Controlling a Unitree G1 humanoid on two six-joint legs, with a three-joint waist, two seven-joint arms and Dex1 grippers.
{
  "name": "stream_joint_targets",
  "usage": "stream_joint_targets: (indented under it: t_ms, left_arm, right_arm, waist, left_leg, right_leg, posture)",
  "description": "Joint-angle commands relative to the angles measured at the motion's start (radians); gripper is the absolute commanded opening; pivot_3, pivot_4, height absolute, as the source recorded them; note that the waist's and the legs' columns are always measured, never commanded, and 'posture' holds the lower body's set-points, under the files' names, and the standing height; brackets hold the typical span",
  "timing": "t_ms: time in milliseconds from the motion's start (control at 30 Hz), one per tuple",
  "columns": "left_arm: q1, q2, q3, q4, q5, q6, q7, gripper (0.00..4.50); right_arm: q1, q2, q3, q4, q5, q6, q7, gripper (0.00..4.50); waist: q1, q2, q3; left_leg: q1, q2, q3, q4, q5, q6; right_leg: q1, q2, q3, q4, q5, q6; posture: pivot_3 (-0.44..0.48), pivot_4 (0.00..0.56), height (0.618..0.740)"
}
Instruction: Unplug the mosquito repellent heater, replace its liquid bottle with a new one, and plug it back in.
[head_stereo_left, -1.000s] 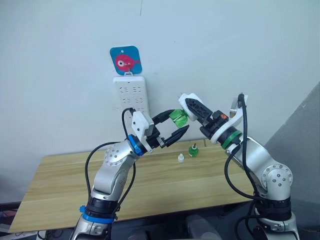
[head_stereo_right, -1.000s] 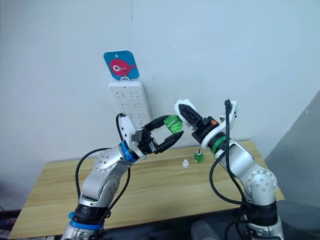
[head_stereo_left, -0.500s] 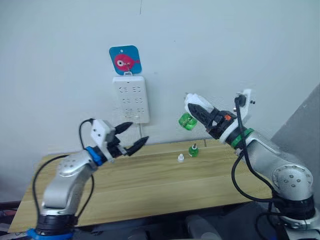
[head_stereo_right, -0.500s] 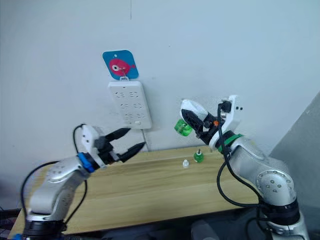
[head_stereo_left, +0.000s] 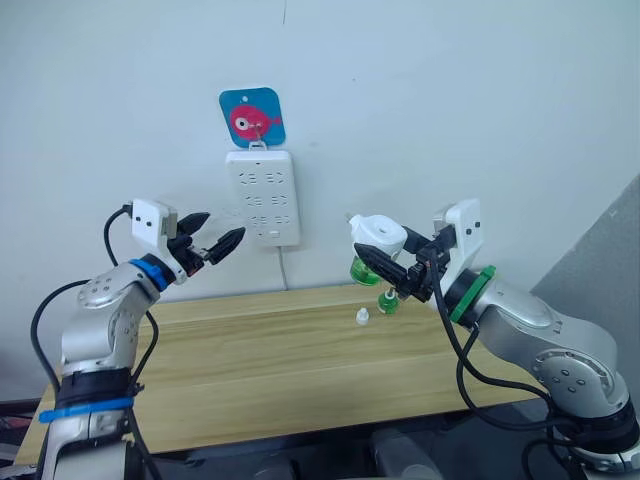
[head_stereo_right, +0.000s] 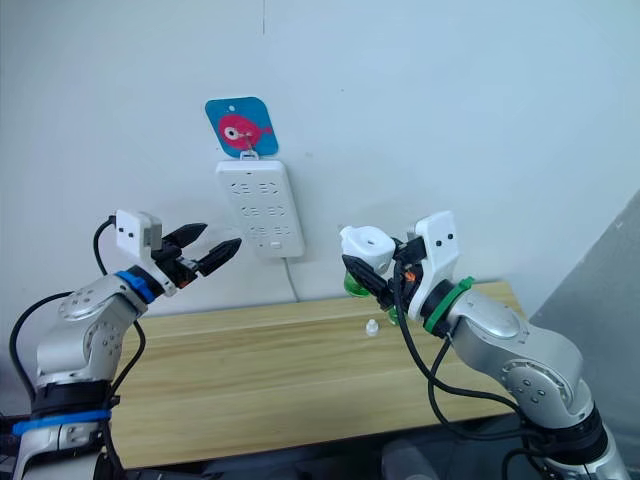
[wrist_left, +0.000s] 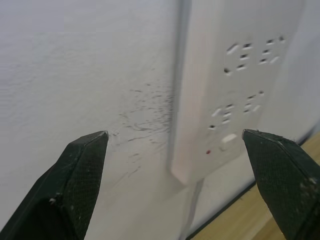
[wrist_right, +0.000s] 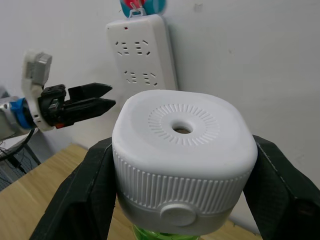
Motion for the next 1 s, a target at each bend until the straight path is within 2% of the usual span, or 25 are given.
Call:
stream_joint_targets:
  t_ms: [33, 667, 1000]
  left_arm:
    - [-0.064, 0.025, -0.018, 0.04, 0.014, -0.008, -0.046, 4.5]
    - [-0.277, 0.005, -0.159, 0.248, 0.116, -0.063, -0.274, 4.5]
    - [-0.33, 0.002, -0.183, 0.267, 0.108, -0.024, -0.366, 4.5]
  right_arm:
    - [-0.014, 0.007, -0.025, -0.055, -0.015, 0.003, 0.021, 3.09]
    - [0.017, 0.03, -0.059, -0.099, -0.025, 0.063, 0.027, 3.09]
    - [0.026, 0.042, -0.053, -0.113, -0.034, 0.074, 0.037, 3.09]
  waist:
    - [0.0, 0.0, 0.0]
    - [0.027, -0.006, 0.017]
    - [-0.003, -0.006, 0.02]
  left_leg:
    - [0.0, 0.0, 0.0, 0.0, 0.0, 0.0]
    - [-0.001, -0.001, -0.004, 0.001, 0.0, 0.0]
    - [-0.003, -0.001, -0.004, -0.001, 0.0, 0.0]
  right_leg:
    - [0.0, 0.0, 0.0, 0.0, 0.0, 0.0]
    - [0.001, -0.002, -0.004, -0.001, 0.0, 0.0]
    - [0.0, -0.002, -0.004, -0.002, 0.003, -0.004]
  posture:
    - [-0.213, 0.077, 0.74]
    - [-0.249, 0.091, 0.74]
    - [-0.264, 0.088, 0.74]
